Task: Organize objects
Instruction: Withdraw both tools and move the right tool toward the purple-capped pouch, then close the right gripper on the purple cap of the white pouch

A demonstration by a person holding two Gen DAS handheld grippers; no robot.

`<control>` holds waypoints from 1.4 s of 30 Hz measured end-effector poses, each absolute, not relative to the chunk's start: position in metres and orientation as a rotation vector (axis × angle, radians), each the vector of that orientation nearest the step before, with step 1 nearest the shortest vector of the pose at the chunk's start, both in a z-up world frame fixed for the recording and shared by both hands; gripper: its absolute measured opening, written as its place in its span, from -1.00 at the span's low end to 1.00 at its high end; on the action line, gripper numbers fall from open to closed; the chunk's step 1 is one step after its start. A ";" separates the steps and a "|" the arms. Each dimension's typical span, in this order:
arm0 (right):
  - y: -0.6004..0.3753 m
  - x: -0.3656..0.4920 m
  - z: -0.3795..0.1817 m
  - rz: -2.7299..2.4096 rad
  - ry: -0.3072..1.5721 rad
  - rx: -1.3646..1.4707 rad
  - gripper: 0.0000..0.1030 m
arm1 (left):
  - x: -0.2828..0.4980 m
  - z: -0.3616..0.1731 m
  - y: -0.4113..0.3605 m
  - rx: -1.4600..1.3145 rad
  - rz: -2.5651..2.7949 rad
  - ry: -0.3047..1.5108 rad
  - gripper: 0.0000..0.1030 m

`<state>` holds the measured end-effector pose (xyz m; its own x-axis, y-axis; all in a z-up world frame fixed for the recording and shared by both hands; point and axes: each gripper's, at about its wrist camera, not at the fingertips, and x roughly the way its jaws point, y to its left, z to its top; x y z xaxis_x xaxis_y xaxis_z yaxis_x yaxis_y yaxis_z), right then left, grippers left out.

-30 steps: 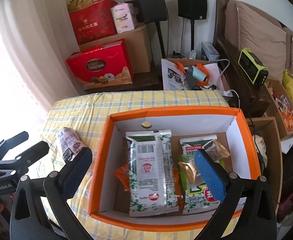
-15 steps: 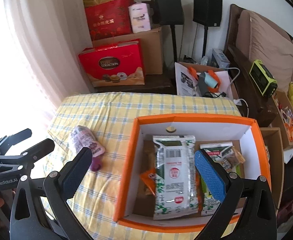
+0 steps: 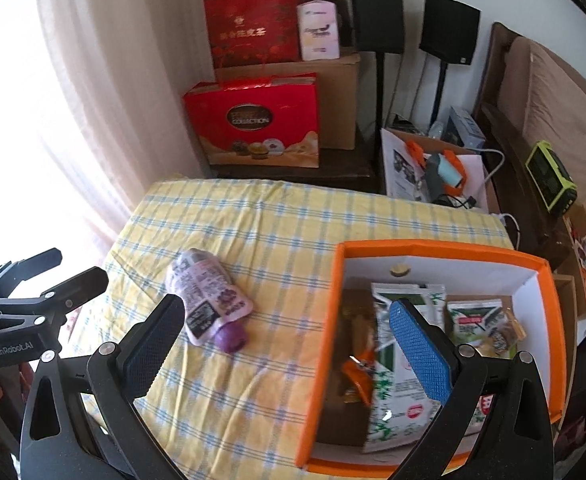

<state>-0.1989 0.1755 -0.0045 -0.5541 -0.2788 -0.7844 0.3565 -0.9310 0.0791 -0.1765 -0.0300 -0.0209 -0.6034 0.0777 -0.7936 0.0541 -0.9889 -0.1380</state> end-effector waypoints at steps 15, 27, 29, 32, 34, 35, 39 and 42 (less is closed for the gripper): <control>0.121 -0.197 -0.027 -2.300 0.208 1.262 0.99 | -0.176 -0.042 -0.067 -1.467 2.784 -0.308 0.99; 0.102 -0.198 -0.063 -2.207 0.220 1.342 0.46 | -0.193 -0.063 -0.078 -1.495 2.688 -0.434 0.51; 0.101 -0.199 -0.069 -2.201 0.231 1.356 0.43 | -0.198 -0.068 -0.073 -1.515 2.670 -0.425 0.42; 0.099 -0.201 -0.078 -2.195 0.245 1.381 0.37 | -0.207 -0.078 -0.062 -1.538 2.634 -0.414 0.35; 0.099 -0.202 -0.083 -2.198 0.256 1.395 0.36 | -0.212 -0.083 -0.057 -1.539 2.618 -0.429 0.35; 0.099 -0.202 -0.085 -2.197 0.261 1.397 0.36 | -0.215 -0.084 -0.056 -1.536 2.610 -0.442 0.35; 0.100 -0.204 -0.096 -2.186 0.260 1.425 0.31 | -0.231 -0.094 -0.047 -1.551 2.571 -0.455 0.35; 0.103 -0.208 -0.100 -2.191 0.259 1.432 0.15 | -0.239 -0.098 -0.040 -1.551 2.544 -0.442 0.35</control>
